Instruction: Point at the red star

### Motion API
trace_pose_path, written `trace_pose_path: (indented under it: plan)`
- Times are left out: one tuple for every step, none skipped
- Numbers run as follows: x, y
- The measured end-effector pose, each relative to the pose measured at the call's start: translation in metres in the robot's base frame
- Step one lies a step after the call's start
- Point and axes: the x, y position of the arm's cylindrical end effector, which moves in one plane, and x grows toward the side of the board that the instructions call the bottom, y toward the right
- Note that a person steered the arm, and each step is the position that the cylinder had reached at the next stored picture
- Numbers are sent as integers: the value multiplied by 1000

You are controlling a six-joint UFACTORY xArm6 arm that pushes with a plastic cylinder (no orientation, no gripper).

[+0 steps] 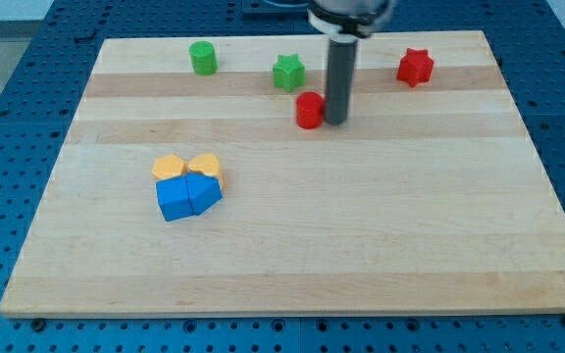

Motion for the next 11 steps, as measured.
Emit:
trace_pose_path:
  plan:
    - [-31,-47]
    - [-41,-70]
    - [-36,-48]
    - [-24,3]
    - [-20,70]
    - [-26,143]
    - [-63,180]
    - [-103,185]
    - [-112,169]
    - [-95,135]
    - [-61,94]
